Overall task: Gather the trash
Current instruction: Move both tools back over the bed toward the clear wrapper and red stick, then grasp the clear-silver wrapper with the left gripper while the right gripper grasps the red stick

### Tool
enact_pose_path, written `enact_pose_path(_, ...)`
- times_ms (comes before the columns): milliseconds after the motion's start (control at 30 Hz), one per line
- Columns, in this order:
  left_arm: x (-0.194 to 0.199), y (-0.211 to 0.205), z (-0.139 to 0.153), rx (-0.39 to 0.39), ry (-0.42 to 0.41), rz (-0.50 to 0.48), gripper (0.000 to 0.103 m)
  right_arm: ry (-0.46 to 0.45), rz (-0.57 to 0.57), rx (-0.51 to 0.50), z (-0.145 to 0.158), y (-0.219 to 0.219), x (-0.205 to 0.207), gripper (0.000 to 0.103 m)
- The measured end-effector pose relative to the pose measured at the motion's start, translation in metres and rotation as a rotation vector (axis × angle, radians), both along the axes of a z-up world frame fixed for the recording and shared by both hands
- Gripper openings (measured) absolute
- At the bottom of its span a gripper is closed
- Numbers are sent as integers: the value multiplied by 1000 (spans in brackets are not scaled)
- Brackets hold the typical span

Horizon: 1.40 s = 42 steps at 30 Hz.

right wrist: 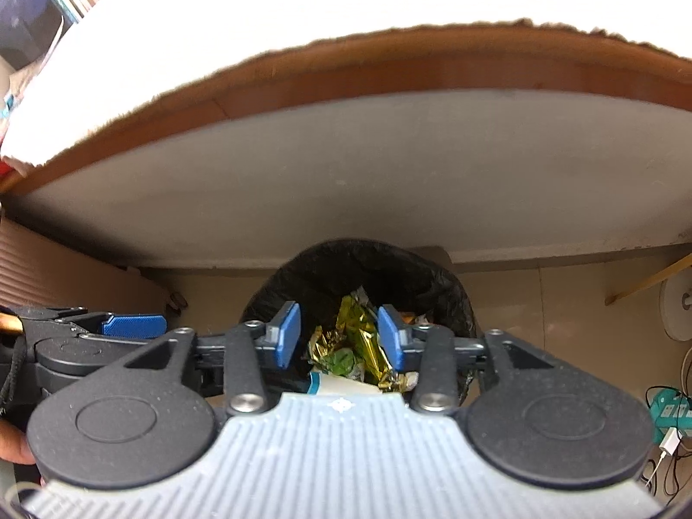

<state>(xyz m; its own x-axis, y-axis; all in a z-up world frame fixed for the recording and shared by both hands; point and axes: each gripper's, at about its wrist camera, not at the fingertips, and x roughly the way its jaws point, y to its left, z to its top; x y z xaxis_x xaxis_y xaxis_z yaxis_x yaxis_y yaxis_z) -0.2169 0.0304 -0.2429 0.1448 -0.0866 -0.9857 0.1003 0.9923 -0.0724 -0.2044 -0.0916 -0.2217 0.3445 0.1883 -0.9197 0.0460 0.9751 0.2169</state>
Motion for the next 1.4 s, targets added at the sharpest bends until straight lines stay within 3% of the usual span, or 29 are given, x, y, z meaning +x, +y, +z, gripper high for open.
enact_pose_path(200, 6, -5, 59, -14, -118, 12, 75, -102, -15, 18, 42, -15, 5, 66)
enact_pose_path(300, 17, 0, 102, -34, -195, 54, 82, -183, -10, 33, 77, -27, 15, 70)
enact_pose_path(367, 32, 6, 133, -56, -266, 64, 85, -256, -11, 42, 105, -36, 31, 78)
enact_pose_path(533, 88, 28, 200, -23, -443, 96, 91, -369, -38, 61, 160, -54, 91, 84)
enact_pose_path(667, 151, 61, 222, -11, -511, 139, 93, -421, -69, 35, 172, -52, 143, 85)
enact_pose_path(767, 209, 83, 216, -20, -518, 149, 93, -404, -119, 32, 171, -43, 181, 85)
enact_pose_path(833, 263, 91, 191, -28, -500, 124, 93, -395, -152, 21, 166, -31, 206, 85)
enact_pose_path(933, 323, 104, 159, -10, -459, 119, 93, -357, -221, -4, 144, -4, 247, 85)
enact_pose_path(1033, 375, 121, 123, -43, -430, 128, 93, -320, -245, -36, 118, 18, 291, 84)
enact_pose_path(1233, 443, 142, 64, -38, -385, 154, 91, -272, -286, -96, 79, 37, 354, 83)
enact_pose_path(1400, 468, 150, 43, -95, -379, 190, 88, -239, -300, -136, 60, 44, 383, 83)
